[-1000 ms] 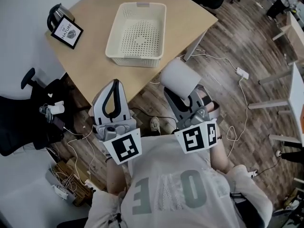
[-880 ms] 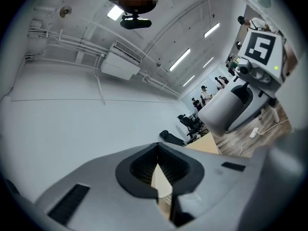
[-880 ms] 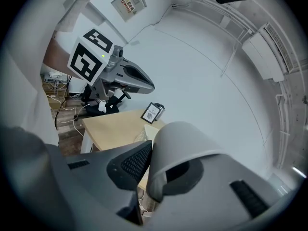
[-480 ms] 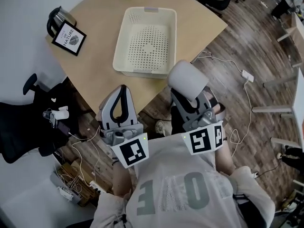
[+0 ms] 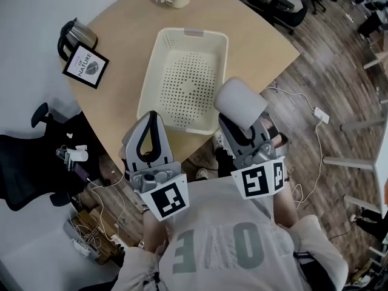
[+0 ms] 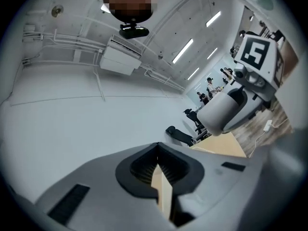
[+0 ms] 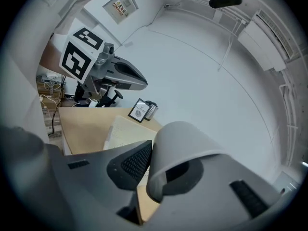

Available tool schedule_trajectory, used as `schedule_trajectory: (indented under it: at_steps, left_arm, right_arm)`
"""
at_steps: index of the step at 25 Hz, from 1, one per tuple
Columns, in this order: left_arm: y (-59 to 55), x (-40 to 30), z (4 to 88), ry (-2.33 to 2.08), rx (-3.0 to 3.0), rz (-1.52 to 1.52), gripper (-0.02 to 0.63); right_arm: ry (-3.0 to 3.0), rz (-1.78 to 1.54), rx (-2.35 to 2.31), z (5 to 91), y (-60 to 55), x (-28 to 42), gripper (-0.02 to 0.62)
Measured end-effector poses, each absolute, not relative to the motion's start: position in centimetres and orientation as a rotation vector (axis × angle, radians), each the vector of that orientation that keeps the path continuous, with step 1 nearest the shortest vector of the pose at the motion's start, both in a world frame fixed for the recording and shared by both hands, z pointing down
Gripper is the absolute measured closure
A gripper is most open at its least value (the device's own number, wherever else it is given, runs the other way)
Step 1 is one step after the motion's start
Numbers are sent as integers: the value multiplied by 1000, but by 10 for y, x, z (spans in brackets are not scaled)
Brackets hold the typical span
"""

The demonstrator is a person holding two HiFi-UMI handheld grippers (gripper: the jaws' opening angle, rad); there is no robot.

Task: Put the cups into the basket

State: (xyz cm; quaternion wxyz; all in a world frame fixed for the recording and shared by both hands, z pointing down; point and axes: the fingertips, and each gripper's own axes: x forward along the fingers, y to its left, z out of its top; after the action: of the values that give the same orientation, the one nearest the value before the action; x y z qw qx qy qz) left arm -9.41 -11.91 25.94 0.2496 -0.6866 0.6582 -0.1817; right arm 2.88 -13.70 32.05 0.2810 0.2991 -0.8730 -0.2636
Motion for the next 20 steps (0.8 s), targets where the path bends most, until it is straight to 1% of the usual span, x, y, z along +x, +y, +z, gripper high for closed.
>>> schedule_trajectory:
  at_steps: [9, 12, 16, 20]
  left_arm:
    - [-194, -91, 257, 1928, -1805, -580, 597]
    - [-208, -87, 263, 1969, -1811, -621, 597]
    - [-227, -78, 265, 2023, -1884, -590, 597]
    - [-238, -61, 260, 1976, -1840, -646, 597]
  right_arm:
    - [-2431, -705, 681, 318, -221, 38, 543]
    - [-2467, -712, 620, 318, -237, 36, 543]
    - [-2535, -709, 559, 316, -256, 31, 543]
    - [-2569, -707, 512, 320, -263, 29, 543]
